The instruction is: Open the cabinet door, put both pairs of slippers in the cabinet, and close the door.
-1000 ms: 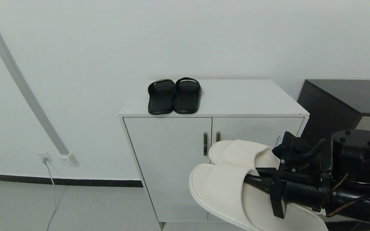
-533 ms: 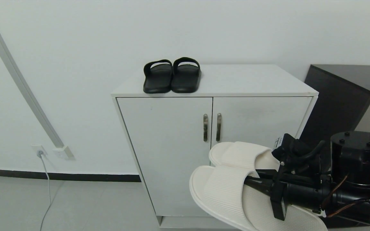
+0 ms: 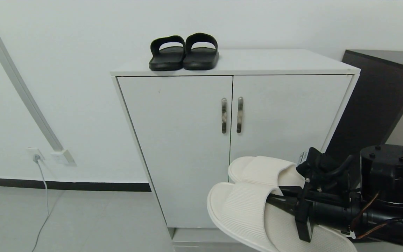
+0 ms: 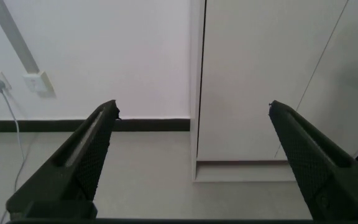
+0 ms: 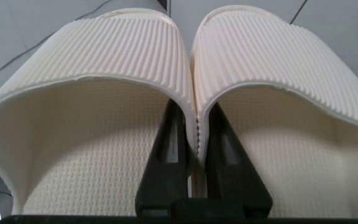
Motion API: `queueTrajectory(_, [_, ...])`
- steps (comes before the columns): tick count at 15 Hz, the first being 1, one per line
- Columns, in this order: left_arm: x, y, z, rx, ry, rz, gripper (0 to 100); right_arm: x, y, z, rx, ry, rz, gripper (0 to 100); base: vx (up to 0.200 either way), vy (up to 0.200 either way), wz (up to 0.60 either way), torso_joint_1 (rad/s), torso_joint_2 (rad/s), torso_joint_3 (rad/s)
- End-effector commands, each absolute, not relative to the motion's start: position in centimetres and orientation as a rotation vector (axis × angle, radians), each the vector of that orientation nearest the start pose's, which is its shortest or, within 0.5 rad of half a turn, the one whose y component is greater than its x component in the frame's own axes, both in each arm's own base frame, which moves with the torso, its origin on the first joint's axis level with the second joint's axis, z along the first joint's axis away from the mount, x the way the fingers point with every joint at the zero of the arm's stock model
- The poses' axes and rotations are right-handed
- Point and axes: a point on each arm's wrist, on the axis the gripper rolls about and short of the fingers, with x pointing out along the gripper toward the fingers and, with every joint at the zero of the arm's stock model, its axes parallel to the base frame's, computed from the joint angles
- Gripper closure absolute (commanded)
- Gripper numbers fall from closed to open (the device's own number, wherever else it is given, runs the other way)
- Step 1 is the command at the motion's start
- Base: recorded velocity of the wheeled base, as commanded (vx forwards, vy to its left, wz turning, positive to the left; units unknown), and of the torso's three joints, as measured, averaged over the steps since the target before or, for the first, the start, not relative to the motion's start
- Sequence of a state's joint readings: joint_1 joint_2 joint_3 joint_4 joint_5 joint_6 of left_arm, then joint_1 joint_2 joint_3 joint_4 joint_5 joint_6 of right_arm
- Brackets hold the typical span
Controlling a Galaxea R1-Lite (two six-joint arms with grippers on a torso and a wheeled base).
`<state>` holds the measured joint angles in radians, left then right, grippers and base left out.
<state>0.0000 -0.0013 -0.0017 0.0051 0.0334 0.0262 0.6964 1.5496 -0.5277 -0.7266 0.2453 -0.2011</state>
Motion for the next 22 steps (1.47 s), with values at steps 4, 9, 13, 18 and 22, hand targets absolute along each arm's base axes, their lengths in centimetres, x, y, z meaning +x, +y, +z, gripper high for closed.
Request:
queueTrajectory(4, [-2.3, 0.1, 7.6, 0.035, 0.004, 0.032, 0, 18.6, 16.2, 16.0, -0.254, 0.207, 0.958, 100, 0.0, 0.0, 0.0, -0.023, 0.42, 0.387])
queueTrajectory(9, [-2.4, 0.0, 7.8, 0.078, -0.009, 0.002, 0, 18.7, 16.2, 16.2, -0.253, 0.201, 0.947, 100, 0.0, 0.0, 0.0, 0.001, 0.09, 0.085])
queueTrajectory(13, [-2.6, 0.0, 14.9, 0.052, -0.081, 0.002, 0, 18.7, 16.2, 16.0, -0.255, 0.205, 0.951, 100, 0.0, 0.0, 0.0, 0.0, 0.0, 0.0])
queueTrajectory(18, [0.1, -0.3, 15.6, 0.082, 0.072, -0.151, 0, 18.5, 16.0, 15.9, -0.257, 0.211, 0.953, 100, 0.0, 0.0, 0.0, 0.0, 0.0, 0.0])
queueTrajectory(22, [3.4, -0.5, 17.9, 0.102, 0.122, -0.228, 0, 18.3, 16.2, 16.0, -0.257, 0.205, 0.961, 100, 0.0, 0.0, 0.0, 0.0, 0.0, 0.0])
